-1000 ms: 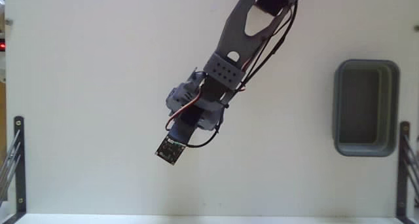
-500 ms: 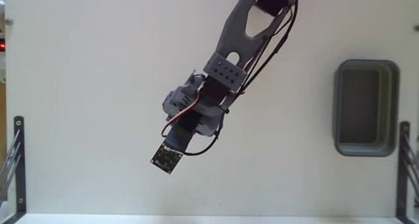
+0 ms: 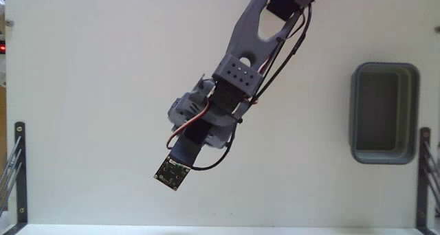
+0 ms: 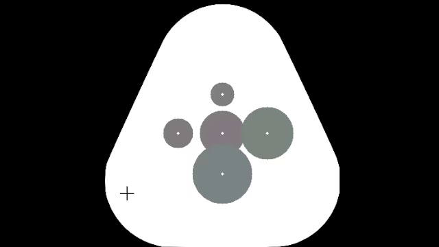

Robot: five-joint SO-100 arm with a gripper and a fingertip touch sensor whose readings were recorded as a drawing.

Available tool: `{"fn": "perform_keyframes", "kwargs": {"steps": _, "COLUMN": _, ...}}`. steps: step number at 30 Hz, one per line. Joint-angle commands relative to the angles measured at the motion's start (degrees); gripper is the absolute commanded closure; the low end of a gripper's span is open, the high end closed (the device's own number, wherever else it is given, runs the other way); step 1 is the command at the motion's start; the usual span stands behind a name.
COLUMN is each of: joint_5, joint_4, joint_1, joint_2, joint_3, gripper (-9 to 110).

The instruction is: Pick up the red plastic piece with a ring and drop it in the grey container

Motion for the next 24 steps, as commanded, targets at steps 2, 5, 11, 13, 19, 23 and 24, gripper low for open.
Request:
{"fn": "perform_keyframes", "kwargs": {"steps": 2, "joint_5": 0.1, "joint_4": 0.3, "joint_1": 1.1, "joint_2": 2.2, "joint_3": -3.2, "gripper": 73}}
{"fn": "perform_keyframes", "kwargs": {"steps": 5, "joint_5": 0.1, "joint_4": 0.3, "joint_1": 1.1, "joint_2": 2.2, "joint_3": -3.2, "gripper": 73}}
{"fn": "perform_keyframes", "kwargs": {"steps": 11, "joint_5": 0.1, "joint_4": 0.3, "joint_1": 1.1, "joint_2": 2.2, "joint_3": -3.2, "gripper": 73}}
{"fn": "perform_keyframes", "kwargs": {"steps": 13, "joint_5": 0.1, "joint_4": 0.3, "joint_1": 1.1, "joint_2": 2.2, "joint_3": -3.2, "gripper": 73}}
{"fn": "perform_keyframes", "kwargs": {"steps": 19, "joint_5": 0.1, "joint_4": 0.4, "joint_1": 0.3, "joint_2": 2.3, "joint_3": -3.1, "gripper": 73}}
{"fn": "perform_keyframes", "kwargs": {"steps": 23, "joint_5": 0.1, "joint_4": 0.4, "joint_1": -1.0, "joint_2": 2.5, "joint_3": -3.0, "gripper": 73}}
{"fn": "perform_keyframes", "kwargs": {"steps": 24, "joint_5": 0.1, "joint_4": 0.5, "joint_1": -1.5, "joint_2": 2.6, "joint_3": -3.0, "gripper": 73}}
